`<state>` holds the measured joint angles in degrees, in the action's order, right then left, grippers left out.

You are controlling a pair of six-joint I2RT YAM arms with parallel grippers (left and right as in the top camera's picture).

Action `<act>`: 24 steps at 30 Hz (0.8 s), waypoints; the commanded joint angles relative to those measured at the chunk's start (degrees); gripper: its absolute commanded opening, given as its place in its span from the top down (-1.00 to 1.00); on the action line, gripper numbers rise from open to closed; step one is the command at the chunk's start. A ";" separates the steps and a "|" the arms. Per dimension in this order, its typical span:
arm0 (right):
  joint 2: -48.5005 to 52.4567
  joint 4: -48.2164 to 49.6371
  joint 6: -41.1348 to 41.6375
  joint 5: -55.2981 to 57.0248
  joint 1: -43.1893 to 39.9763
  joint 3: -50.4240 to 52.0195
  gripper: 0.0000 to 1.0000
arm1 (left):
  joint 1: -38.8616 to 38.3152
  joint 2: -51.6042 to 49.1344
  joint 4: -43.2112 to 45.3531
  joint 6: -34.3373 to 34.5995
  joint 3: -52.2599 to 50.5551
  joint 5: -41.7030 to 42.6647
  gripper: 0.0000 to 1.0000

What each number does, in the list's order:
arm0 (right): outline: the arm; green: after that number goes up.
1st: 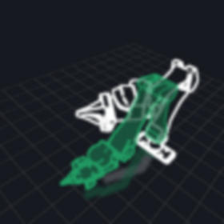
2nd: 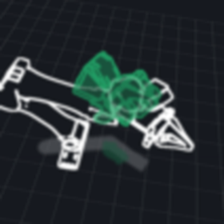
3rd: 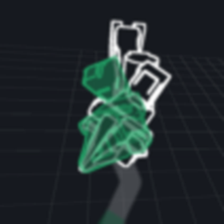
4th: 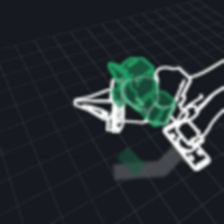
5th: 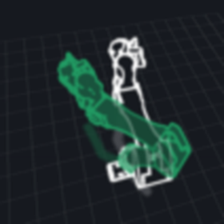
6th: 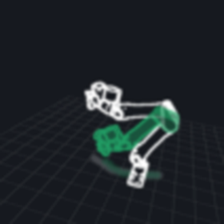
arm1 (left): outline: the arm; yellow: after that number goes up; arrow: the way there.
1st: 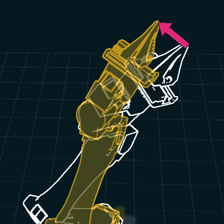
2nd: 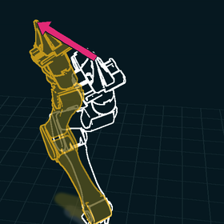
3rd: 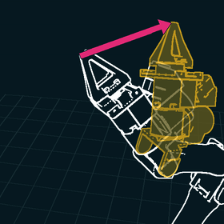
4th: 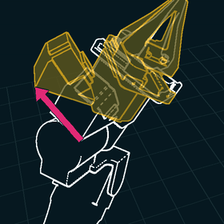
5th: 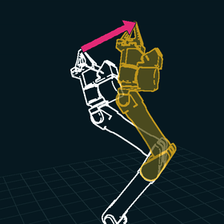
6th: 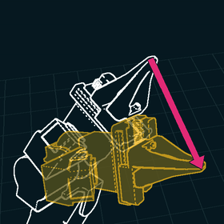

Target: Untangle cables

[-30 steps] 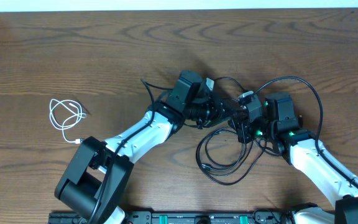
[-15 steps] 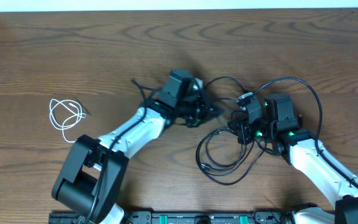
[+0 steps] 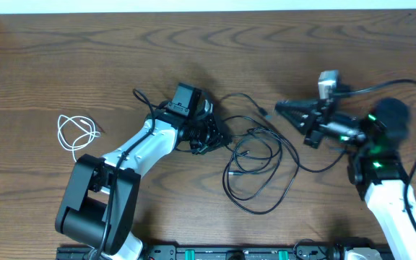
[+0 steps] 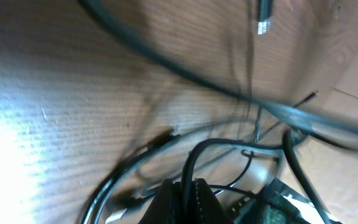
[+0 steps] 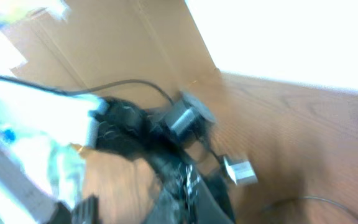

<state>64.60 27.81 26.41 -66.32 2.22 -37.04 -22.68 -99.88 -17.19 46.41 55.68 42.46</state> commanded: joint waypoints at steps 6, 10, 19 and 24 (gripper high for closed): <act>-2.36 22.01 16.48 -6.71 -0.90 -0.94 0.94 | -4.28 -0.11 0.57 -2.03 -0.13 -3.89 0.85; -1.07 -4.79 -0.37 -5.66 -0.61 -0.94 0.55 | -4.57 -0.11 0.57 -1.99 -0.13 -4.83 0.85; 0.37 -51.04 -32.83 16.17 1.99 -0.87 0.27 | -4.57 -0.11 0.61 -1.99 -0.13 -4.83 0.85; 2.40 -54.31 -34.01 22.93 6.64 -0.07 0.32 | -4.57 -0.11 1.03 -1.57 -0.13 -4.81 0.85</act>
<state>65.65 -26.09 -1.34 -49.78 6.15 -37.58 -27.33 -99.88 -16.32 45.34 55.68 38.35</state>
